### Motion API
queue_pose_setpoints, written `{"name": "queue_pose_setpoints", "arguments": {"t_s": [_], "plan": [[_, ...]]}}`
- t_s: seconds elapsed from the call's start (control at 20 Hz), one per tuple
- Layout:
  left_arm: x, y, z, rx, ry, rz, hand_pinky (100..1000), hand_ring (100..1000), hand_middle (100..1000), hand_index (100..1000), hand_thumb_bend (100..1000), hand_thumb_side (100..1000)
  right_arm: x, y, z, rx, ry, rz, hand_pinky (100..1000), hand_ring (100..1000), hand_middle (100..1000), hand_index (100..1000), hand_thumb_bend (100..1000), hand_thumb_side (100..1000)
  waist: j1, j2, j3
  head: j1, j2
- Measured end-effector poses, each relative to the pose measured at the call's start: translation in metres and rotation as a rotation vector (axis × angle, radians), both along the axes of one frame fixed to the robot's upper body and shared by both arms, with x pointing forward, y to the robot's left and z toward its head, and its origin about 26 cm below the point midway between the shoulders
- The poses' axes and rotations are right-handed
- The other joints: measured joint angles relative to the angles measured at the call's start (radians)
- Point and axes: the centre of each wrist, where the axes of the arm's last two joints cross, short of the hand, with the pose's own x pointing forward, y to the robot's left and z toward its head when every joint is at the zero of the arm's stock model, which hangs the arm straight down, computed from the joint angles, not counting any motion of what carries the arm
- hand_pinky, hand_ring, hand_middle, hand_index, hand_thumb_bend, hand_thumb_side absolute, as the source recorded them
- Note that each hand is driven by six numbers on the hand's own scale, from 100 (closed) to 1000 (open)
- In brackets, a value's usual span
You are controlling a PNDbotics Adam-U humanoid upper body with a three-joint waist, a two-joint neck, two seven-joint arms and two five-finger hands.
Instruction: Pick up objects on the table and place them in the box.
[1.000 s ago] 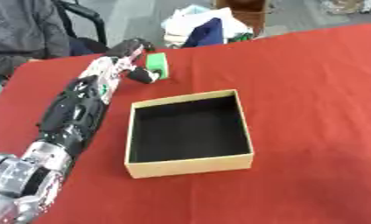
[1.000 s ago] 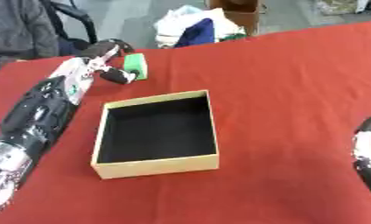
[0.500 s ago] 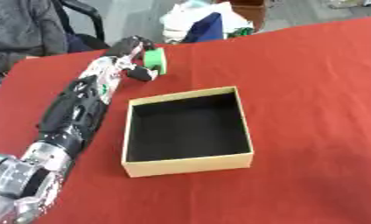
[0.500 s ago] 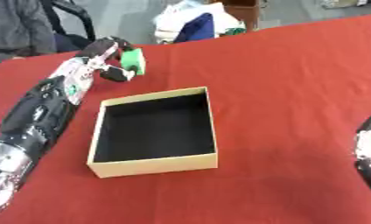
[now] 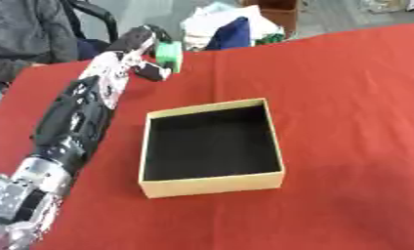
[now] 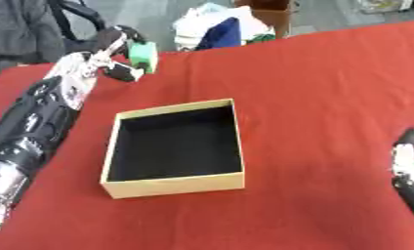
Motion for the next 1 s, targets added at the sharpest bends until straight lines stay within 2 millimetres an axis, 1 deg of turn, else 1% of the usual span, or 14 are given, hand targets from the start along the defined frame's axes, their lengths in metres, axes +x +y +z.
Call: {"name": "queue_pose_setpoints", "arguments": {"t_s": [0.2,0.4,0.75,0.9,1.0], "plan": [[-0.021,-0.003,0.018,0.058,-0.054,-0.130,641,516,470,645,160,100,0.000,-0.001,-0.001,-0.004,0.002,-0.007,547,757,508,835,100,559,-0.001,-0.009,0.016,-0.017,0.000],[-0.047,-0.014,0.024,0.108,-0.073,-0.276,639,518,473,644,147,106,0.000,-0.002,-0.001,-0.007,0.001,-0.011,548,757,508,835,100,558,-0.003,-0.012,0.021,-0.034,0.000],[-0.088,-0.043,0.010,0.170,0.026,-0.510,636,522,476,643,145,132,0.001,-0.002,0.001,-0.015,-0.004,-0.005,549,757,508,836,100,556,-0.003,-0.012,0.021,-0.045,-0.001],[-0.100,-0.052,0.002,0.193,0.081,-0.572,634,522,476,643,141,147,0.001,-0.002,0.001,-0.018,-0.002,-0.003,549,757,508,836,100,557,-0.005,-0.012,0.021,-0.048,-0.002],[-0.104,-0.057,-0.006,0.205,0.127,-0.602,634,523,478,644,144,156,0.000,-0.001,0.001,-0.020,-0.001,0.002,549,757,508,836,100,557,-0.007,-0.012,0.021,-0.048,-0.002]]}}
